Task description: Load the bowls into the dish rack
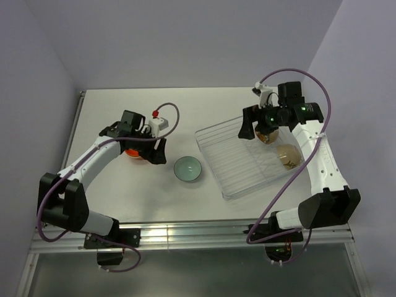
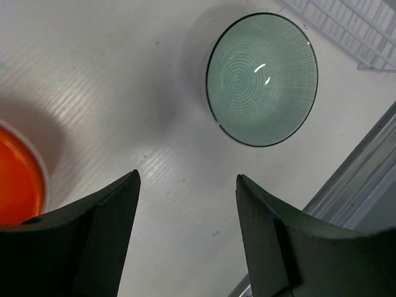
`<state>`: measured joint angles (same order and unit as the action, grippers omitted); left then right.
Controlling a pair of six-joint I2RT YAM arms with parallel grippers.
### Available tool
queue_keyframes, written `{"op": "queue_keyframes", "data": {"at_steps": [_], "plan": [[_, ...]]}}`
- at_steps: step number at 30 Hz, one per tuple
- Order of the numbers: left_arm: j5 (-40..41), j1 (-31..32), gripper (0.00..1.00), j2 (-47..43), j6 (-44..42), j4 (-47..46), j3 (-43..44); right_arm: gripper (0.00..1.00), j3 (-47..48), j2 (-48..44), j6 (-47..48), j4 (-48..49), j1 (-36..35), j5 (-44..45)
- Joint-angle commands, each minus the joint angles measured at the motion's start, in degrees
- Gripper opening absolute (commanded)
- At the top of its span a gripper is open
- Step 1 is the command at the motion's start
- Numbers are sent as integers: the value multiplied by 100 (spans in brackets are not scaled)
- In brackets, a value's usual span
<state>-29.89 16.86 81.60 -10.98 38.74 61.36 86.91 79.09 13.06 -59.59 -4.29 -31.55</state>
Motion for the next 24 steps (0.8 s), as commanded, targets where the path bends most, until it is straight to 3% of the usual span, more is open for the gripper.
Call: {"op": "queue_keyframes", "data": {"at_steps": [1, 9, 15, 24], "plan": [[123, 491, 69, 136, 271, -753, -37, 97, -437, -332, -313, 333, 69, -369], [562, 1170, 62, 1111, 553, -1167, 297, 95, -816, -702, -497, 721, 341, -703], [950, 1258, 57, 1577, 650, -1387, 438, 95, -772, -711, -489, 712, 649, -887], [757, 1311, 50, 2000, 773, -1422, 552, 95, -887, -526, -594, 739, 939, -1248]]}}
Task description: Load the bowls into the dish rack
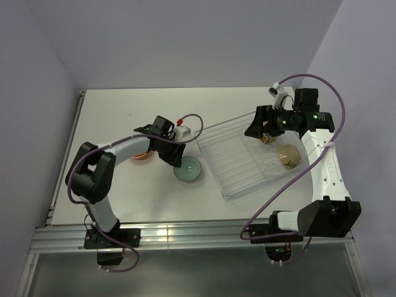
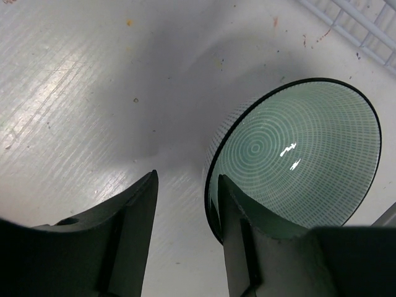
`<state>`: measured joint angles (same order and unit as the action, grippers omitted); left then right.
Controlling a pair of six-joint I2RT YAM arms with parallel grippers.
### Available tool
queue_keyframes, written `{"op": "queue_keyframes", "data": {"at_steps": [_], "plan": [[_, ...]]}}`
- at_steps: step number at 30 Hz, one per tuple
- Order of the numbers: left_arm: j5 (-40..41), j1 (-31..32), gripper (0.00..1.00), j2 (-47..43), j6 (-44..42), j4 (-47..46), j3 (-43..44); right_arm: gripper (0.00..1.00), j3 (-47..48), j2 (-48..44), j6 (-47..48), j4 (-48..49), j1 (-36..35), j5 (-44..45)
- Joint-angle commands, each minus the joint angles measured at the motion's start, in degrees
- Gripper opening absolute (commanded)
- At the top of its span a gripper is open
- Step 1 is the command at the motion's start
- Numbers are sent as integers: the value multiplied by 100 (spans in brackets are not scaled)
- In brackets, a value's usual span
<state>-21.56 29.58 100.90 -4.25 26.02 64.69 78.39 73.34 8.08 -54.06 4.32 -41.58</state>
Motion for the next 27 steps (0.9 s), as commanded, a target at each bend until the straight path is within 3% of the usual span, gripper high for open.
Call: {"op": "queue_keyframes", "data": {"at_steps": [1, 7, 11, 19, 23, 27], "plan": [[-76, 39, 49, 87, 100, -150, 229, 95, -17, 49, -87, 186, 95, -254], [-216, 39, 33, 184, 117, -53, 299, 94, 19, 101, -78, 186, 166, -403], [-699, 39, 2, 176, 231, 0, 299, 93, -69, 84, -69, 256, 166, -526], [-2052, -119, 0, -534, 688, -158, 334, 91, -52, 66, -43, 168, 166, -851], [-2888, -303, 0, -1282, 1354, -1026, 132, 89, 53, 145, -148, 89, 166, -1237], [-3546, -392, 0, -1959, 2251, -2134, -148, 89, -314, -91, -1058, 762, 166, -1966]]}}
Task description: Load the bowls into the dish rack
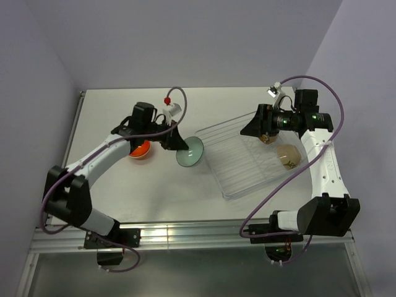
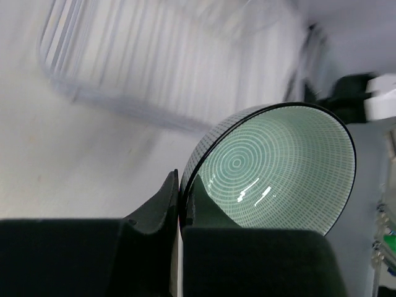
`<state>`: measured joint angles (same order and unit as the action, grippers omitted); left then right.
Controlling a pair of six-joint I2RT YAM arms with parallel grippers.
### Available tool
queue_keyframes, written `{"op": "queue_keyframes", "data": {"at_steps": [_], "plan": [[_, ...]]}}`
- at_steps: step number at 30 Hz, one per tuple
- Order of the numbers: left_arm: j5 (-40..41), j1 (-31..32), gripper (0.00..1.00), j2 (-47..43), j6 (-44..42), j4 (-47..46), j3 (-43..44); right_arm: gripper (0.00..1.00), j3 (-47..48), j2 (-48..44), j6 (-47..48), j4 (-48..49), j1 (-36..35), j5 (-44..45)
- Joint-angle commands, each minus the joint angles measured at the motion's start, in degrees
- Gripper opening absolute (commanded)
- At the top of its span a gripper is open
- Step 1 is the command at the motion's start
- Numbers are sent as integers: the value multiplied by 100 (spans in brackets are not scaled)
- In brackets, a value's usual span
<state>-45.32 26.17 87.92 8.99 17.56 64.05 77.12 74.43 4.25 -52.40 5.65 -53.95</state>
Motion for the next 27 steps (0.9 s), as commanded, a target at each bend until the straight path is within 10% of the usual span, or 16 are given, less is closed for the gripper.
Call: {"op": "queue_keyframes", "data": {"at_steps": [1, 10, 15, 27], "plan": [[-1250, -51, 0, -740, 1294, -1490, -121, 89, -467, -279, -863, 817, 24, -1079], [-1717, -51, 0, -934, 4090, -4567, -569, 87, -708, -527, -1480, 1699, -248, -1592], [-1428, -7, 0, -1136, 3962, -4622, -561, 87, -838, -351, -1646, 1574, -336, -1951], [549, 880, 0, -1988, -1540, -1775, 459, 96, -1156, -105, -1269, 917, -539, -2489]]}}
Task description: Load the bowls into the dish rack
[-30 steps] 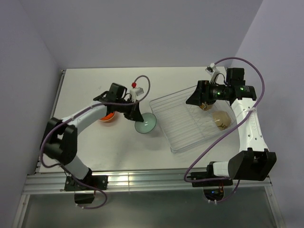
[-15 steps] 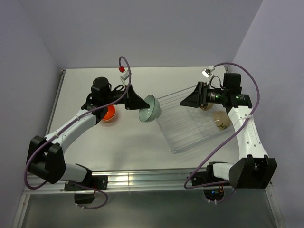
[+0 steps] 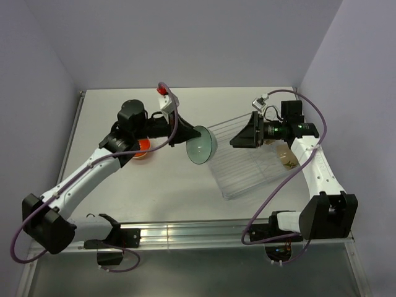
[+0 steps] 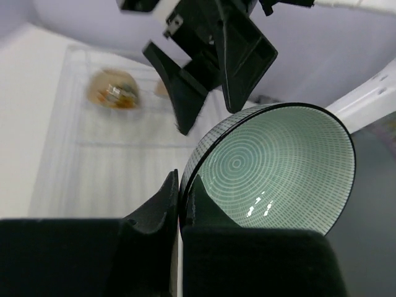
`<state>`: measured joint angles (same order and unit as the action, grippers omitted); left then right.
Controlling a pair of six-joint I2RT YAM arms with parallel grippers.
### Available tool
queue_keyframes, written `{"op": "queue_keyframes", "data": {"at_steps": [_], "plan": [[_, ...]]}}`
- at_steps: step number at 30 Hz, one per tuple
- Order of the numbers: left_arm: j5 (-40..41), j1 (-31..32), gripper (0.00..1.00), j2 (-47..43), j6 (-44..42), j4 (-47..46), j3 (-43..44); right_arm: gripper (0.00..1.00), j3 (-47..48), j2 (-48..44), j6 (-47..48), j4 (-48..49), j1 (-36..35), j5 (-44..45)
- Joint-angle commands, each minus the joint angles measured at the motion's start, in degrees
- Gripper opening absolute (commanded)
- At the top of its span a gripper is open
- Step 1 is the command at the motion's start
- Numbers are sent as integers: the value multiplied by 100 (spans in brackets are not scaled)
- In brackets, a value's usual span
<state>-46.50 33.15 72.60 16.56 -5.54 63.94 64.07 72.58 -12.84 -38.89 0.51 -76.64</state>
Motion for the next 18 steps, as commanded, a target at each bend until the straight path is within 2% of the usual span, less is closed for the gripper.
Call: {"op": "queue_keyframes", "data": {"at_steps": [1, 2, 3, 4, 5, 6, 8, 9, 10, 11, 12, 15, 18], "plan": [[1034, 366, 0, -544, -2732, 745, 453, 96, 106, 64, 406, -374, -25, -228], [1203, 455, 0, -658, -3189, 808, 305, 96, 62, 55, 214, -269, -25, -237], [1492, 569, 0, -912, -4142, 818, 164, 96, 27, 38, 151, -137, -25, -229], [2034, 875, 0, -1071, -4622, 722, -12, 97, 9, 20, 124, -119, -25, -220], [2240, 1017, 0, -1394, -5131, 608, -457, 97, 0, 11, 63, -101, -25, -211], [2468, 1158, 0, -1571, -6032, 120, -731, 98, -9, 2, 28, -49, -25, -202], [3031, 1553, 0, -1914, -6785, -716, -1698, 98, 17, 20, 44, -74, -25, -202], [3102, 1668, 0, -2151, -7511, -1077, -1988, 98, 52, 46, 114, -196, -25, -176], [3121, 1808, 0, -2240, -7831, -1707, -2243, 98, 79, 55, 185, -258, -25, -132], [3060, 1844, 0, -2354, -8121, -1931, -2672, 98, 105, 81, 333, -329, -25, -88], [2946, 1871, 0, -2416, -8794, -2142, -2868, 98, 149, 116, 413, -469, -25, -79], [2647, 1889, 0, -2374, -9878, -3337, -3677, 99, 342, 257, 739, -776, -288, 69], [2716, 2028, 0, -2181, -10320, -3954, -3933, 100, 386, 275, 722, -656, -447, 298]]}}
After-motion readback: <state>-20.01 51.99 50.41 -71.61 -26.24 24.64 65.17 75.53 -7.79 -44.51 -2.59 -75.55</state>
